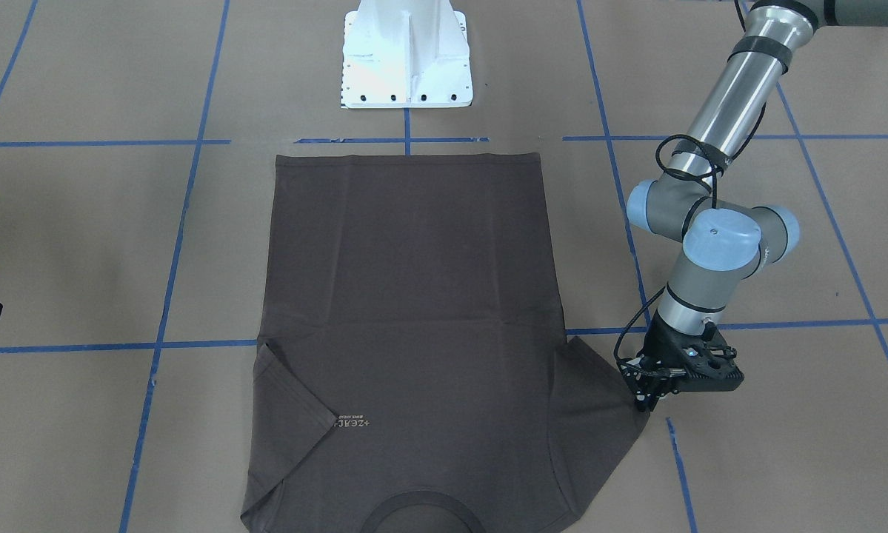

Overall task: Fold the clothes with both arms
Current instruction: 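Grasp the sleeve nearest the left gripper and fold it inward across the shirt, then lower both grippers to the hem corners nearest the robot, then close both grippers on the hem corners nearest the robot, then lift the hem with both grippers and fold it toward the collar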

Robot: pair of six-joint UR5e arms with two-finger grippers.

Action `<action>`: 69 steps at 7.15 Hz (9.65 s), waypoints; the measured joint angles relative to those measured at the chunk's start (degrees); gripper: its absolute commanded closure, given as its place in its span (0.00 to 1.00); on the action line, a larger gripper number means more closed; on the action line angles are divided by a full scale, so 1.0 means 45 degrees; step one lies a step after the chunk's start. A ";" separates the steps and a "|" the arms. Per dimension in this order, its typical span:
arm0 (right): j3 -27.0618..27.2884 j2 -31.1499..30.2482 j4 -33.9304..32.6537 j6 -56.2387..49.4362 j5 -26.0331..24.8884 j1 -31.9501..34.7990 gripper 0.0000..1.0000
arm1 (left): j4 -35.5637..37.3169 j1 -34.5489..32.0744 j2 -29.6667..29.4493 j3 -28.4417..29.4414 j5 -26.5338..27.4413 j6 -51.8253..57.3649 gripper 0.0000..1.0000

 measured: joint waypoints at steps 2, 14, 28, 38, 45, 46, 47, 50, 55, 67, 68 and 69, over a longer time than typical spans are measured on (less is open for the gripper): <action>-0.0012 0.0000 0.0000 0.0008 0.0000 -0.0009 0.00 | 0.0074 -0.0006 -0.0154 -0.0140 -0.0004 -0.0087 1.00; 0.0011 0.0130 0.0004 0.0605 -0.0035 -0.0167 0.00 | 0.4832 0.1110 -0.3160 -0.0771 0.0405 0.0593 0.00; 0.7770 -0.5027 0.2346 1.5324 -0.9379 -1.3082 0.00 | 0.4956 0.8013 0.6391 -1.2030 0.2446 -0.6638 0.38; 0.7728 -0.5644 0.3242 1.5332 -0.9648 -1.3274 0.00 | 0.5581 0.8546 0.6459 -1.1925 0.2793 -0.7188 0.67; 0.7374 -0.5604 0.3213 1.5717 -0.9982 -1.3351 0.33 | 0.5593 0.8547 0.6404 -1.2027 0.2810 -0.7201 1.00; 0.7008 -0.5474 0.3196 1.6273 -1.0363 -1.3493 0.36 | 0.5590 0.8544 0.6347 -1.2048 0.2823 -0.7205 1.00; 0.6581 -0.5329 0.3164 1.6590 -1.0733 -1.3638 0.37 | 0.5582 0.8534 0.6286 -1.2068 0.2834 -0.7212 1.00; 0.5321 -0.5029 0.3120 1.7061 -1.1703 -1.4290 0.49 | 0.5561 0.8410 0.6231 -1.2194 0.3125 -0.7205 1.00; 0.4738 -0.4653 0.3106 1.7372 -1.2392 -1.4933 0.51 | 0.5546 0.8392 0.6242 -1.2354 0.3474 -0.7188 1.00; 0.4572 -0.4043 0.2912 1.7333 -1.2828 -1.5254 1.00 | 0.5756 0.8356 0.6303 -1.2922 0.3432 -0.7108 1.00; 0.5589 -0.4075 0.2056 1.7336 -1.2784 -1.5267 1.00 | 0.6640 0.8345 0.6351 -1.4019 0.3281 -0.7074 1.00; 0.7502 -0.4074 0.0184 1.7356 -1.2544 -1.5394 1.00 | 0.8366 0.8348 0.6320 -1.5738 0.2888 -0.7059 1.00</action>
